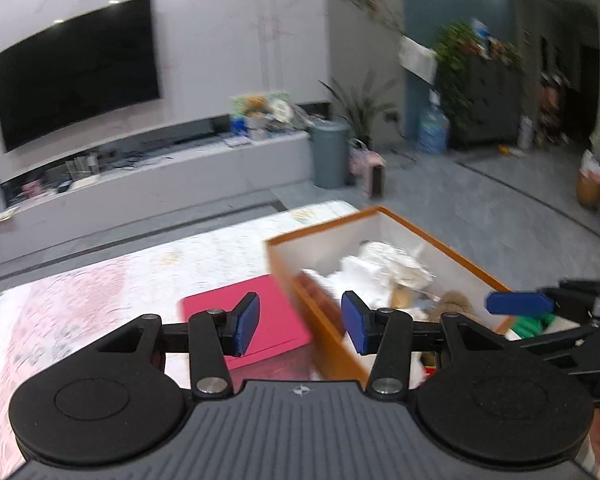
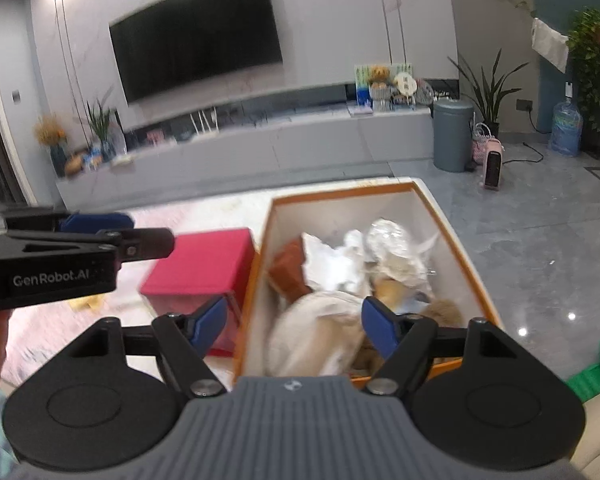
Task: Organize soft objects
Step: 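Move both open grippers back from the shoebox toward the bed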
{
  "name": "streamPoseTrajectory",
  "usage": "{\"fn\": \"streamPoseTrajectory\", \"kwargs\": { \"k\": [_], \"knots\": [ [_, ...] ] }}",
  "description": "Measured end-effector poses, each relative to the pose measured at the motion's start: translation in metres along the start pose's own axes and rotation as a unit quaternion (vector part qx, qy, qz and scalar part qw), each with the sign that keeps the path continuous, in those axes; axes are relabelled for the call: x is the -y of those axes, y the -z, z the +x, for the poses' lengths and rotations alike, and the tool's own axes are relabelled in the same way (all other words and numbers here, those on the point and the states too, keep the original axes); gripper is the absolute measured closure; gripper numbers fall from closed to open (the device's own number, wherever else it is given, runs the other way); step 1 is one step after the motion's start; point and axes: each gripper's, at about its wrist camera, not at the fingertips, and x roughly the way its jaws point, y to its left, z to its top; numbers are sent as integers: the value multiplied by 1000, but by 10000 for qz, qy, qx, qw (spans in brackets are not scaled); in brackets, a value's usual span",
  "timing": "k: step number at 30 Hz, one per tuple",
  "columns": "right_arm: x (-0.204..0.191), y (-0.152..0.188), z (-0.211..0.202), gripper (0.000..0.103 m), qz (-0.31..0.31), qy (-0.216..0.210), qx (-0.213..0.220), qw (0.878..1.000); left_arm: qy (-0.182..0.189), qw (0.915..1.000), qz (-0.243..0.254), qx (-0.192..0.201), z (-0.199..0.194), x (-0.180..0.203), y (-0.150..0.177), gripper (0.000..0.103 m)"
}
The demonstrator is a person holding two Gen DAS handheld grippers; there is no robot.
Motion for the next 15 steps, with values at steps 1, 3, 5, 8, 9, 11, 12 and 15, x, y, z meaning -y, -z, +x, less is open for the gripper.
{"fn": "streamPoseTrajectory", "kwargs": {
  "k": [1,3,5,8,9,11,12,15],
  "knots": [
    [-4,4,-3,28,72,-24,99,9999,-86,9999,-71,54,-4,-5,4,48],
    [-12,13,-6,28,196,-56,265,9994,-210,9995,-222,116,-12,-14,13,48],
    [-19,21,-9,28,324,-117,383,9987,-321,9987,-372,137,-18,-23,23,48],
    [-33,34,-10,28,434,-183,509,9976,-410,9968,-655,187,-28,-39,38,48],
    [-39,39,-10,28,448,-193,545,9973,-417,9960,-768,210,-31,-45,43,48],
    [-49,48,-10,28,459,-213,584,9970,-437,9941,-966,229,-36,-57,52,48],
    [-54,52,-10,28,464,-234,598,9969,-423,9935,-1034,227,-38,-62,56,48],
    [-70,63,-7,28,456,-272,604,9968,-467,9914,-1202,241,-46,-76,72,48]
  ]
}}
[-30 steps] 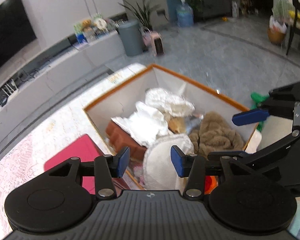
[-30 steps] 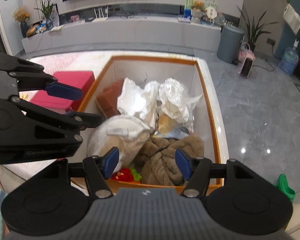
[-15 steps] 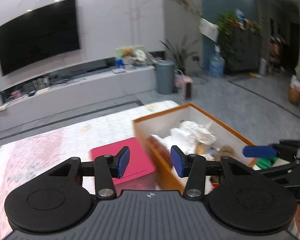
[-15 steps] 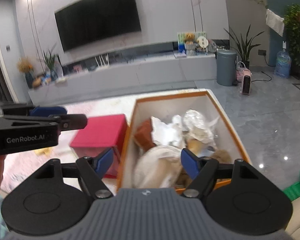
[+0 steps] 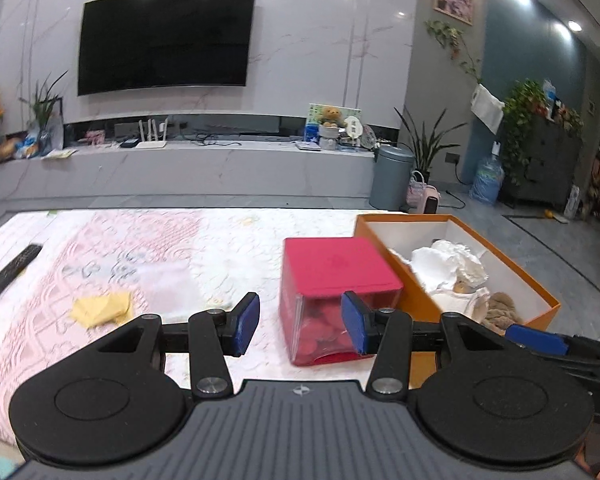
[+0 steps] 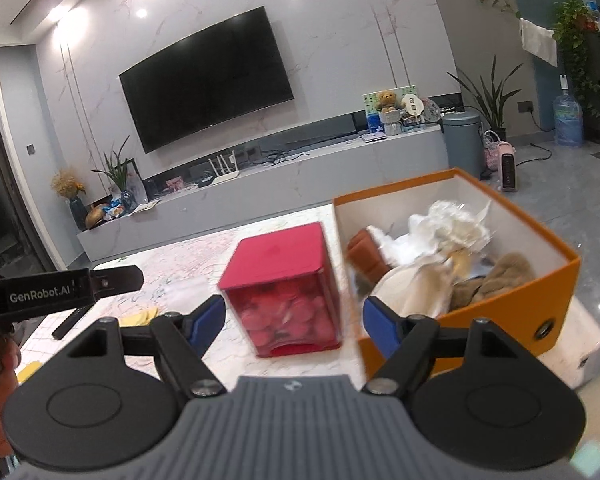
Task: Organize soft objects
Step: 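Move both open grippers back from the shoebox toward the bed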
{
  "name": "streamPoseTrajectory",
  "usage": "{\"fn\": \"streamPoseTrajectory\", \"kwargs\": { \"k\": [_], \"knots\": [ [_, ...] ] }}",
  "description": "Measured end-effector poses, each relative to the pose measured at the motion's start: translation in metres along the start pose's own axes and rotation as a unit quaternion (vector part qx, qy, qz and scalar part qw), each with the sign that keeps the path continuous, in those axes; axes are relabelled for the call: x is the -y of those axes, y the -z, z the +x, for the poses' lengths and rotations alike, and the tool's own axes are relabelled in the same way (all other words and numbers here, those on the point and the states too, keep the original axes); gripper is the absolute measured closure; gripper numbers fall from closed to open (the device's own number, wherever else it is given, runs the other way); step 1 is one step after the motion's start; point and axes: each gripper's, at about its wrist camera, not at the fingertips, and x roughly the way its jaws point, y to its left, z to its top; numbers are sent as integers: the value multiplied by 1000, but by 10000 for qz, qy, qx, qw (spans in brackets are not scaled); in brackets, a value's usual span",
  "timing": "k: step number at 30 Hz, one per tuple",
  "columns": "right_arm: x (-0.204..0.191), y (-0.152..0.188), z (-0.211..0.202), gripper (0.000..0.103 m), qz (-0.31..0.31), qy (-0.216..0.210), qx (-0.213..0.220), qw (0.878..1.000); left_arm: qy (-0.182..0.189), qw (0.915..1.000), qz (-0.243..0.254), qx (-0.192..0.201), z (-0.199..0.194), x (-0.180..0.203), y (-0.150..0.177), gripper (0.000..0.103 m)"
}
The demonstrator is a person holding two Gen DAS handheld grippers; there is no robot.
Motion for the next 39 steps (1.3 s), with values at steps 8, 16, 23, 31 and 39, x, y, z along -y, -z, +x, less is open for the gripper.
{"fn": "streamPoseTrajectory", "kwargs": {
  "k": [8,16,23,31,39],
  "knots": [
    [-39,22,19,28,-117,-185,-138,9997,-369,9992,-125,-8,-7,-35,14,48],
    [-77,35,49,28,-543,-371,-163,9977,-795,9964,222,-192,-8,-68,24,48],
    [-111,43,82,28,-1092,-508,-90,9927,-804,9962,-80,-320,0,-109,23,48],
    [-142,47,140,30,-1574,-748,-283,9843,-796,9956,227,-446,28,-144,8,33],
    [-165,50,216,29,-1824,-837,-719,9770,-671,9915,529,-978,95,-177,3,26]
  ]
}}
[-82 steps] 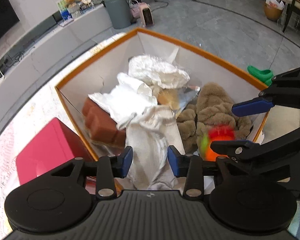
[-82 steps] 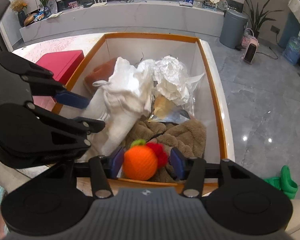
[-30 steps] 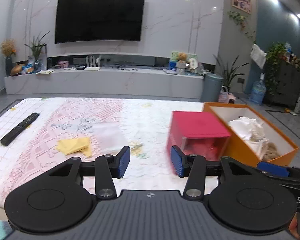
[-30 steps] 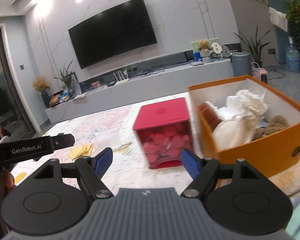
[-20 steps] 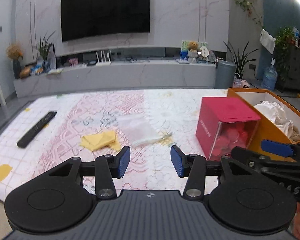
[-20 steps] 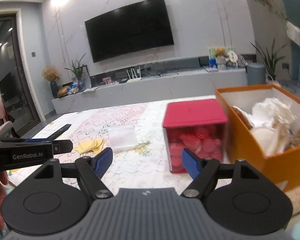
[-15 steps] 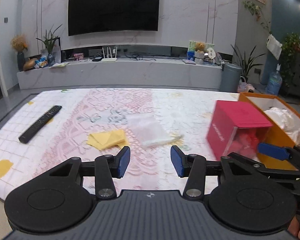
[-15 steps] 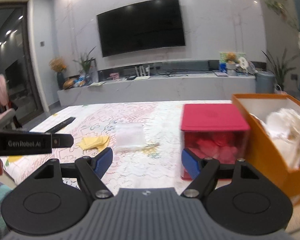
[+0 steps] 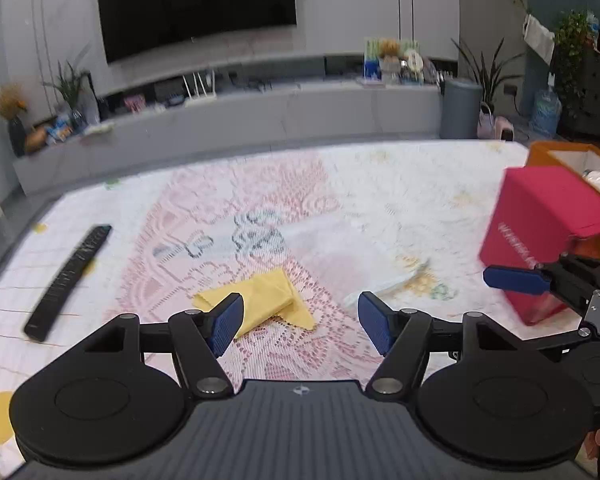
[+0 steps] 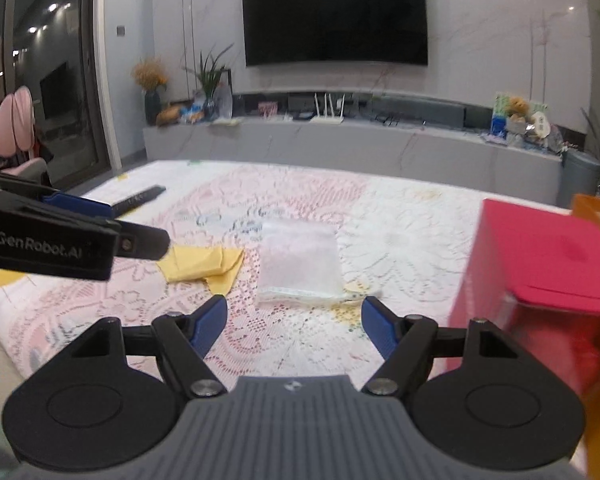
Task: Organize soft objects
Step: 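Move both open grippers back from the shoebox toward the bed, then grasp the yellow cloth with the left gripper while the right grasps the clear plastic bag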
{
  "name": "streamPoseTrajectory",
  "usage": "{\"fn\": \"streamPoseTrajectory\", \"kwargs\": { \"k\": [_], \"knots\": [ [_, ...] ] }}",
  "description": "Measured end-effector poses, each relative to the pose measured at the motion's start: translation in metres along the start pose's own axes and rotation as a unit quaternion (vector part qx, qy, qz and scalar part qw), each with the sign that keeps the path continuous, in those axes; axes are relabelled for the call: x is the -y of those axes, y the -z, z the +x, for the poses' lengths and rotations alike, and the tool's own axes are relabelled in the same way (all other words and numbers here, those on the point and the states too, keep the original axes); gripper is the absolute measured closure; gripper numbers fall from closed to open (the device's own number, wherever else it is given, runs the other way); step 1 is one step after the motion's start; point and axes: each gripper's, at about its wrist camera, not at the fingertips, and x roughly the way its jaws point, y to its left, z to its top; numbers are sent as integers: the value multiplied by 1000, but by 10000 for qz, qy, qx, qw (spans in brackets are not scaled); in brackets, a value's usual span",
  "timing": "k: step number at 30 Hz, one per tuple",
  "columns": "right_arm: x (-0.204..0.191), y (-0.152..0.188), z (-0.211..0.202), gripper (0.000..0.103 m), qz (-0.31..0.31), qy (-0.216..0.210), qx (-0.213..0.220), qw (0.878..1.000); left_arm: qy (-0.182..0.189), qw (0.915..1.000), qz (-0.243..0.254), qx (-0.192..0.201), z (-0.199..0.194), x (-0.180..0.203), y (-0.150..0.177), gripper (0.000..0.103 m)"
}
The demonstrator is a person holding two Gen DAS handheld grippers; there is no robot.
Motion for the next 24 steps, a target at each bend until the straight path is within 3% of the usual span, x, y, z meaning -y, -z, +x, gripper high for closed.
{"fn": "streamPoseTrajectory", "kwargs": {
  "k": [10,16,24],
  "knots": [
    [10,-12,85,18,-220,-47,-519,9984,-24,9988,11,-483,77,-13,-7,26],
    [14,-18,119,6,-222,-155,-851,9960,-32,9985,-140,-535,91,-21,2,25],
    [15,-12,136,7,-332,-144,-872,9955,-177,9974,-272,-644,100,-27,8,18]
  ]
}}
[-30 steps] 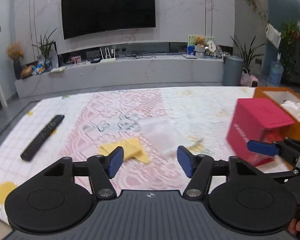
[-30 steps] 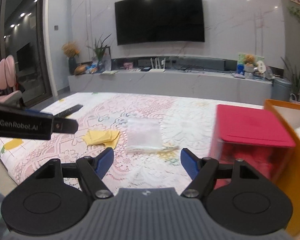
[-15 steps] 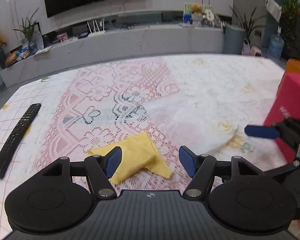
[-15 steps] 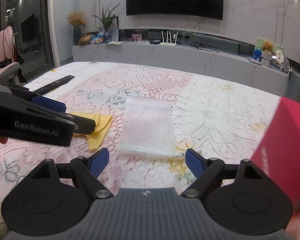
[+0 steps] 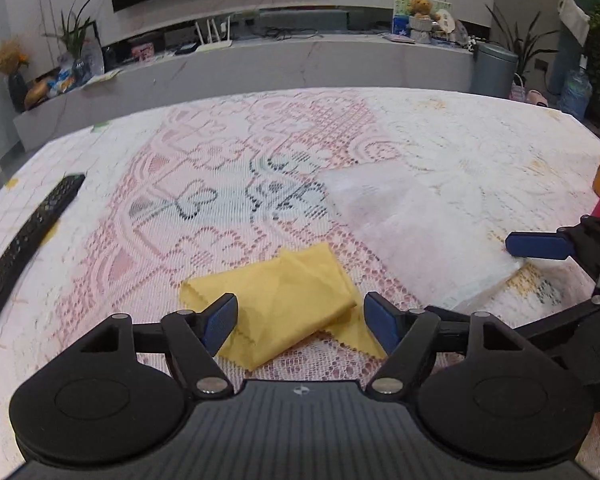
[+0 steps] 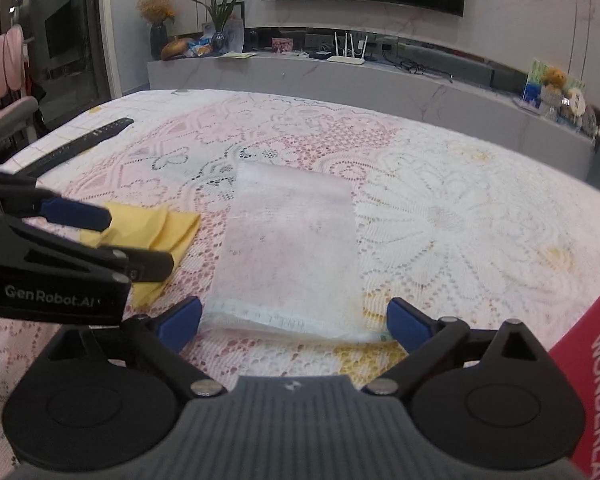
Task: Organize soft objects
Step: 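Grasp the yellow cloth with the left gripper while the right grasps the clear plastic bag, then carry the yellow cloth and clear plastic bag over the shoebox with both grippers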
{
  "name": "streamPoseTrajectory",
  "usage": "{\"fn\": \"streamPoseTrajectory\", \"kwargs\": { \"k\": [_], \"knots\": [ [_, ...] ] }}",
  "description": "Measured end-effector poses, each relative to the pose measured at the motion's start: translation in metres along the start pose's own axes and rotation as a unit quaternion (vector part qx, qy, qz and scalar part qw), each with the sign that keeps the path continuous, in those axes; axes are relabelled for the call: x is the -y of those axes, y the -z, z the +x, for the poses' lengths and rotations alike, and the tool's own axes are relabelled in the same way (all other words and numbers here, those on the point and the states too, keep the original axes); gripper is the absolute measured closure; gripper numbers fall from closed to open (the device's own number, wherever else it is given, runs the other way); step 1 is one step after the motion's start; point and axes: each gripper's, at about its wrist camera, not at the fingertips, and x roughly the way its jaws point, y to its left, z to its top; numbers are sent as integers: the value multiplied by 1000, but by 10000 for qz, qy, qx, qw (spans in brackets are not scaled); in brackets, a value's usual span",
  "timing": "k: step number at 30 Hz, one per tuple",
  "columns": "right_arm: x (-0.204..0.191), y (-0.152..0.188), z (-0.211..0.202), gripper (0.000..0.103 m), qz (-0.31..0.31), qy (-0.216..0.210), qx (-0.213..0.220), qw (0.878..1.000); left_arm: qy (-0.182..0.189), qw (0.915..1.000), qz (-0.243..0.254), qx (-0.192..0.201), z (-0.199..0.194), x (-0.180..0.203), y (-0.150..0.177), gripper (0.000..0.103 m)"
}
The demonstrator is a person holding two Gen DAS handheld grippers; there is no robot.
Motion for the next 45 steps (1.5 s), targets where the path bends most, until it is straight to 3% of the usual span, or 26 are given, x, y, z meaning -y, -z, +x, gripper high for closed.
{"fn": "streamPoseTrajectory", "kwargs": {
  "k": [3,5,9,11,13,17,19,24,28,40,45],
  "knots": [
    [-4,3,-2,15,-146,-10,142,9998,-37,10000,-30,-5,2,-1,1,18],
    [-7,4,-5,26,-179,-65,205,9996,13,9999,-128,-23,3,-4,2,18],
    [-7,3,-7,35,-188,-83,250,9995,5,9996,-291,-22,2,-7,2,22],
    [-4,3,-8,56,-176,-8,287,9994,6,9996,-284,-18,3,-7,2,24],
    [1,1,-9,70,-107,80,286,9995,-6,9995,-301,3,3,-6,2,27],
    [5,0,-11,94,-65,187,294,9994,-10,9996,-267,84,2,-3,2,44],
    [4,0,-12,96,-93,174,314,9993,-9,9996,-237,130,2,-3,2,47],
    [0,-1,-13,98,-134,157,353,9992,-29,9990,-400,181,3,-10,2,69],
    [1,2,-11,98,-99,136,298,9994,-184,9988,-405,220,2,-12,2,96],
    [1,-5,-35,100,-121,117,620,9979,-134,9946,-692,763,-36,-30,-1,97],
    [-5,-8,-56,101,-184,88,767,9968,-171,9953,-548,784,-53,-15,-5,97]
  ]
}}
